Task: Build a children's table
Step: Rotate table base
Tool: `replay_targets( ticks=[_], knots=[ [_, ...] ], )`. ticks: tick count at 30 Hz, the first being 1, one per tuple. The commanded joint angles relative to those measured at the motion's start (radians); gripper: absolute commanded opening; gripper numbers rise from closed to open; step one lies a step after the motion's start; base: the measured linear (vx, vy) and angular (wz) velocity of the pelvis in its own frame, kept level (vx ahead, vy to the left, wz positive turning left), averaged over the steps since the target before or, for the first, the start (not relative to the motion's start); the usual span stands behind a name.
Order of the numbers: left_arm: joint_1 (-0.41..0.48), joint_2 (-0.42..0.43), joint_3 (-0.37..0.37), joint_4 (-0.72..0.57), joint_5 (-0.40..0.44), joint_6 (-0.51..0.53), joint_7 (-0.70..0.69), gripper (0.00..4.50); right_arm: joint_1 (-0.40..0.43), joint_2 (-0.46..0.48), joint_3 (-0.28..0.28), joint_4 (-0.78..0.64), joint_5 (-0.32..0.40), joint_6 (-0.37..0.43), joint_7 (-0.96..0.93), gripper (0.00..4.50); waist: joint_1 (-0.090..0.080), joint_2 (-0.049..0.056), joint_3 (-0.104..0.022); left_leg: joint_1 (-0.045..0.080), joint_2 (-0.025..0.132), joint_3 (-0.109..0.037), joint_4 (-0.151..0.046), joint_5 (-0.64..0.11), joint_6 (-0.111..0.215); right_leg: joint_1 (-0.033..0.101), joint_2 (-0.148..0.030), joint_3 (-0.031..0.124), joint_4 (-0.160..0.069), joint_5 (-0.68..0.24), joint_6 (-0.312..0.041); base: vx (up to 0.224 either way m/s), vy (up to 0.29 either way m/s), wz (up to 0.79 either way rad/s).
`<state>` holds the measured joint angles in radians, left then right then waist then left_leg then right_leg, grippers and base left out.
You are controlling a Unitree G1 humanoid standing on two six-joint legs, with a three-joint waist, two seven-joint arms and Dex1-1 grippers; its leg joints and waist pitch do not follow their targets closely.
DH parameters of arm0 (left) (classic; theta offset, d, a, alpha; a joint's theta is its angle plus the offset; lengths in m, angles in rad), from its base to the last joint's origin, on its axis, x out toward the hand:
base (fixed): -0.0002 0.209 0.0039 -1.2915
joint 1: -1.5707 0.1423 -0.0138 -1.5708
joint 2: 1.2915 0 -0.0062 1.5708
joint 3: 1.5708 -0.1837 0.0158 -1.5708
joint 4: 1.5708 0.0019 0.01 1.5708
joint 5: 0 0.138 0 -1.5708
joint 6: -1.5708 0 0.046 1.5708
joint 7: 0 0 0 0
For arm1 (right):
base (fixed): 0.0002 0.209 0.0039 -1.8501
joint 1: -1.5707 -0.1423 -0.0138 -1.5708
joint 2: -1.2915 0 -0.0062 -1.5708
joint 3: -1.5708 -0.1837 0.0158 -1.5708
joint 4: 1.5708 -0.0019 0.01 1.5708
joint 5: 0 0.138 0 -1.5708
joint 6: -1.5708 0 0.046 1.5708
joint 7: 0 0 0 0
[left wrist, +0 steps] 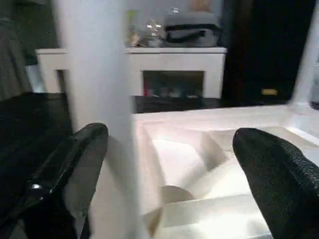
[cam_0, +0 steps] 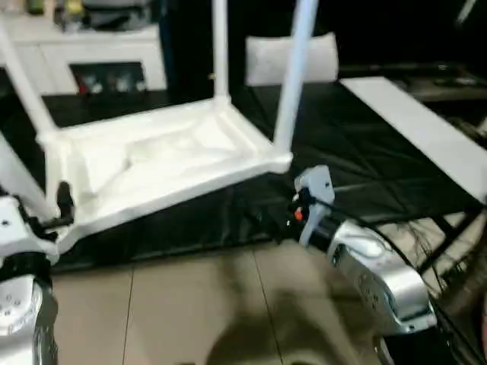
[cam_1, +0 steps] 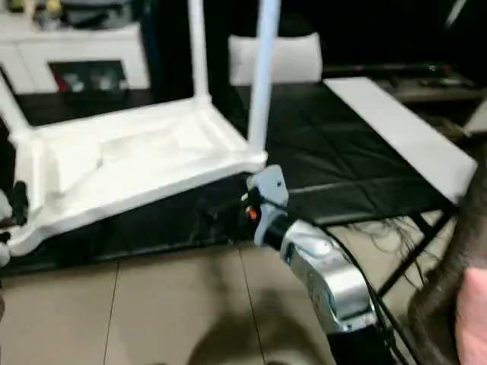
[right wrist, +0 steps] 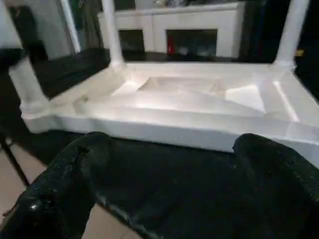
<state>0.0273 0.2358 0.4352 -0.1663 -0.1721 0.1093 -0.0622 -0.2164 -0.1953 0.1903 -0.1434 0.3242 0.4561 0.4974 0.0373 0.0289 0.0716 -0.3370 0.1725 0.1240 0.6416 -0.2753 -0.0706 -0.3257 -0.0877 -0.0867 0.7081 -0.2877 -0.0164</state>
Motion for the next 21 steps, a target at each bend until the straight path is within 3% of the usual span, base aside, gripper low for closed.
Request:
replay_targets(
  ticks=[1, 2, 3, 4, 5, 6, 7, 8, 9, 10, 12, 15, 21],
  knots=[
    [0.012, 0.007, 0.008, 0.024, 0.002, 0.006, -0.002, 4.40, -0.010, 0.003, -0.002, 0.001, -0.006, 0.004, -0.007, 4.50, 0.008, -0.037, -0.074, 0.022, 0.022, -0.021, -0.102, -0.454, -0.010, 0.000, -0.053, 0.102, -0.089, -0.481, 0.056, -0.022, -0.145, 0.01],
    [0.001, 0.018, 0.010, 0.040, 0.005, 0.008, 0.005, 4.40, -0.009, 0.004, -0.001, 0.002, -0.009, 0.003, -0.009, 4.50, 0.027, -0.031, -0.047, 0.016, -0.008, -0.014, 0.018, -0.148, 0.010, -0.066, -0.136, 0.130, -0.241, -0.854, 0.024, -0.022, -0.145, 0.01],
    [-0.017, 0.029, 0.024, 0.063, 0.013, 0.018, 0.034, 4.40, -0.006, 0.009, 0.002, -0.002, -0.010, 0.005, -0.011, 4.50, 0.043, -0.023, -0.058, -0.012, 0.008, -0.029, -0.010, -0.015, 0.017, -0.036, -0.125, 0.134, -0.214, -0.813, 0.015, -0.022, -0.126, -0.17],
    [-0.029, 0.037, 0.035, 0.079, 0.019, 0.025, 0.055, 4.40, -0.005, 0.012, 0.003, -0.004, -0.010, 0.006, -0.011, 4.50, 0.050, -0.013, -0.062, -0.016, 0.013, -0.027, -0.039, 0.007, 0.004, -0.034, -0.101, 0.117, -0.197, -0.722, 0.002, 0.036, -0.075, -0.04],
    [-0.038, 0.044, 0.046, 0.089, 0.024, 0.031, 0.072, 4.40, -0.003, 0.014, 0.007, -0.008, -0.012, 0.008, -0.015, 4.50, 0.056, 0.004, -0.068, -0.027, 0.027, -0.023, -0.080, -0.009, -0.020, -0.028, -0.060, 0.093, -0.166, -0.496, -0.026, 0.036, -0.075, -0.04],
    [-0.043, 0.047, 0.053, 0.094, 0.025, 0.034, 0.081, 4.40, -0.002, 0.015, 0.010, -0.010, -0.013, 0.009, -0.017, 4.50, 0.053, 0.020, -0.075, -0.026, 0.035, -0.020, -0.094, -0.085, -0.043, -0.030, -0.043, 0.086, -0.151, -0.335, -0.060, 0.000, 0.000, 0.00],
    [-0.043, 0.046, 0.053, 0.093, 0.023, 0.035, 0.080, 4.40, -0.002, 0.015, 0.010, -0.011, -0.013, 0.009, -0.018, 4.50, 0.050, 0.021, -0.075, -0.033, 0.038, -0.020, -0.101, -0.129, -0.049, -0.027, -0.039, 0.083, -0.146, -0.286, -0.074, 0.000, 0.000, 0.00],
    [-0.042, 0.043, 0.056, 0.086, 0.017, 0.036, 0.077, 4.40, 0.000, 0.017, 0.012, -0.013, -0.013, 0.011, -0.020, 4.50, 0.044, 0.030, -0.072, -0.040, 0.042, -0.024, -0.113, -0.220, -0.068, -0.024, -0.034, 0.079, -0.138, -0.233, -0.095, 0.000, 0.000, 0.00],
    [-0.038, 0.039, 0.054, 0.076, 0.011, 0.037, 0.068, 4.40, 0.004, 0.020, 0.014, -0.016, -0.015, 0.012, -0.024, 4.50, 0.042, 0.025, -0.076, -0.038, 0.043, -0.024, -0.116, -0.254, -0.074, -0.020, -0.032, 0.078, -0.138, -0.186, -0.103, 0.000, 0.000, 0.00],
    [-0.038, 0.039, 0.054, 0.076, 0.011, 0.037, 0.068, 4.40, 0.004, 0.020, 0.014, -0.016, -0.015, 0.012, -0.024, 4.50, 0.043, 0.026, -0.079, -0.036, 0.044, -0.024, -0.116, -0.255, -0.072, -0.020, -0.032, 0.079, -0.138, -0.158, -0.109, 0.000, 0.000, 0.00],
    [-0.038, 0.038, 0.049, 0.081, 0.002, 0.038, 0.050, 4.40, 0.005, 0.024, 0.013, -0.016, -0.017, 0.011, -0.027, 4.50, 0.041, 0.024, -0.086, -0.038, 0.047, -0.019, -0.116, -0.187, -0.056, -0.015, -0.031, 0.077, -0.135, -0.012, -0.127, 0.000, 0.000, 0.00],
    [-0.059, 0.055, 0.053, 0.118, -0.009, 0.036, 0.052, 4.40, 0.003, 0.027, 0.014, -0.010, -0.022, 0.008, -0.031, 4.50, 0.042, 0.023, -0.089, -0.038, 0.044, -0.012, -0.113, -0.129, -0.046, -0.012, -0.030, 0.075, -0.132, 0.092, -0.133, 0.000, 0.000, 0.00],
    [-0.125, 0.108, 0.064, 0.199, -0.024, 0.045, 0.020, 4.40, 0.000, 0.031, 0.010, -0.002, -0.036, 0.007, -0.048, 4.50, 0.046, 0.019, -0.089, -0.033, 0.044, -0.005, -0.116, -0.105, -0.046, -0.008, -0.033, 0.076, -0.135, 0.122, -0.123, 0.000, 0.000, 0.00]
  ],
)
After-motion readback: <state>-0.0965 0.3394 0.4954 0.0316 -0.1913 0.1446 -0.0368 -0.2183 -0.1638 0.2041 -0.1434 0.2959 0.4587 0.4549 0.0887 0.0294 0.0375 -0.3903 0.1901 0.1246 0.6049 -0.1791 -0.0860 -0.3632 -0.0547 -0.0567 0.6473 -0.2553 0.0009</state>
